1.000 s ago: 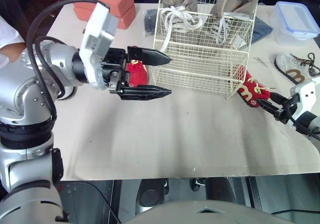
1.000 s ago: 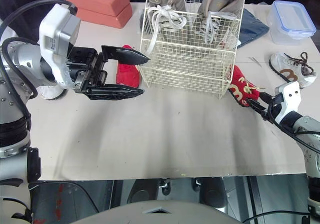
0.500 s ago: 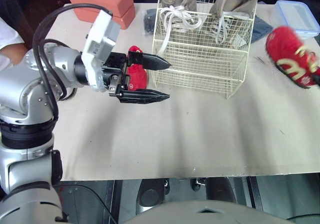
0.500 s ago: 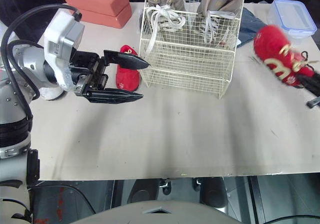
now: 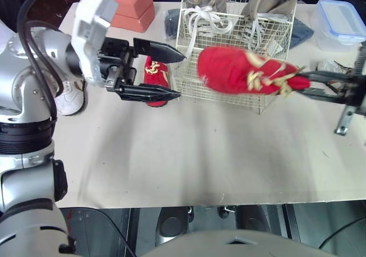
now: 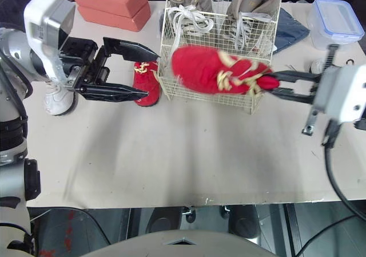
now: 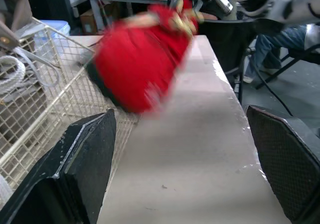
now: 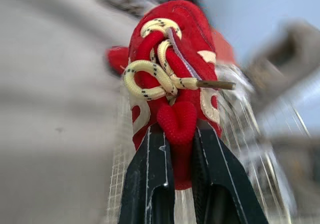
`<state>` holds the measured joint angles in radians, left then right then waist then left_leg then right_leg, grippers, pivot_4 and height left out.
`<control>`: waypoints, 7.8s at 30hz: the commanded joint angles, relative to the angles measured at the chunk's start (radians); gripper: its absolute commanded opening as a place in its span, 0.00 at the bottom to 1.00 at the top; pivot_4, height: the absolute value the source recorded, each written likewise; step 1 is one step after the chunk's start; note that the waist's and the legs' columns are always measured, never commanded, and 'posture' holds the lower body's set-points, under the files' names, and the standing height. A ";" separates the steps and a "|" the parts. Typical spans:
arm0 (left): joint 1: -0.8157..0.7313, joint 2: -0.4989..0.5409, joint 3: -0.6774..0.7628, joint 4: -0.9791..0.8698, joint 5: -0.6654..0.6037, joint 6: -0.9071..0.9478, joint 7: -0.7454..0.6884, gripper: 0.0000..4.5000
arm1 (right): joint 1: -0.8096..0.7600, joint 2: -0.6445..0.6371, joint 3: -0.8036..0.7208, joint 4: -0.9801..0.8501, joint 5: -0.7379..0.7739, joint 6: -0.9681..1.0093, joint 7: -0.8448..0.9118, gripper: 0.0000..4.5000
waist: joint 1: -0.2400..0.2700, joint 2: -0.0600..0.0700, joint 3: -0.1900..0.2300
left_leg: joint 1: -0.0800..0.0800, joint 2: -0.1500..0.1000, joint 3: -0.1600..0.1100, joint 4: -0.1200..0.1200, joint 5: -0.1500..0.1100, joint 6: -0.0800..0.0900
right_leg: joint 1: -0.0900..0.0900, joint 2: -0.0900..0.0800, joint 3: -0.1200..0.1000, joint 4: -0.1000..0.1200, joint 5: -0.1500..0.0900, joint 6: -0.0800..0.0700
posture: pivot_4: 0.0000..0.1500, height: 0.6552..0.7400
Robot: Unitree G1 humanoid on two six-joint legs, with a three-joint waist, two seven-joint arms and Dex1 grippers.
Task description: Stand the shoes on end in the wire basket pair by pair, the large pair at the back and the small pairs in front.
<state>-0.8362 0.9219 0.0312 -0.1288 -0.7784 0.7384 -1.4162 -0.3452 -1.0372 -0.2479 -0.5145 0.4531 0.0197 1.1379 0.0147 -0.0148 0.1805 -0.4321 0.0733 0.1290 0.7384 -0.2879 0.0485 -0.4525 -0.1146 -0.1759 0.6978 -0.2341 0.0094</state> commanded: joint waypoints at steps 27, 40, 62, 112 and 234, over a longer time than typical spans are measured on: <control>-0.108 -0.182 -0.242 0.000 0.221 0.022 0.116 0.31 | -0.391 0.157 0.330 0.322 -0.424 -0.761 -0.058 0.08 | -0.001 0.000 0.000 | 0.001 0.000 0.001 0.002 0.000 0.000 | 0.001 0.000 0.000 0.002 0.000 0.000 | 1.00 0.36; -0.069 -0.393 -0.075 0.036 0.166 -0.102 0.252 0.13 | 0.056 0.116 0.038 -0.009 0.472 0.396 -0.439 1.00 | 0.001 0.000 0.000 | 0.001 0.000 -0.003 0.004 0.000 0.000 | 0.004 -0.001 -0.003 0.002 0.003 -0.004 | 1.00 0.36; 0.000 -0.537 -0.014 0.062 0.135 -0.151 0.415 0.13 | -0.114 0.361 0.069 -0.097 0.869 0.612 -1.025 0.02 | -0.003 0.000 0.000 | 0.001 0.000 -0.002 0.001 0.000 0.000 | 0.004 0.000 -0.002 0.000 0.003 -0.004 | 1.00 0.36; 0.082 -0.195 0.197 0.009 0.091 0.025 0.532 0.77 | -0.179 0.204 0.017 -0.044 0.159 0.832 -0.696 1.00 | -0.004 0.000 0.000 | 0.001 0.000 0.000 -0.002 0.000 0.000 | 0.002 0.000 -0.001 -0.001 0.002 -0.003 | 1.00 0.36; -0.543 -0.474 0.160 1.281 0.559 -1.232 0.090 0.01 | 0.038 0.420 -0.051 -0.195 0.239 0.520 -0.694 1.00 | -0.027 -0.006 0.000 | 0.000 -0.002 0.002 0.000 0.000 0.000 | -0.001 0.001 -0.003 0.001 0.003 -0.004 | 1.00 0.36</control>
<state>-1.3631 0.4429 0.1928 1.1550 -0.2286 -0.4574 -1.3571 -0.3059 -0.6041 -0.2564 -0.6674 0.6896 0.5615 0.4511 -0.0127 -0.0211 0.1804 -0.4322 0.0712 0.1309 0.7380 -0.2879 0.0487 -0.4531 -0.1140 -0.1784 0.6989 -0.2311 0.0055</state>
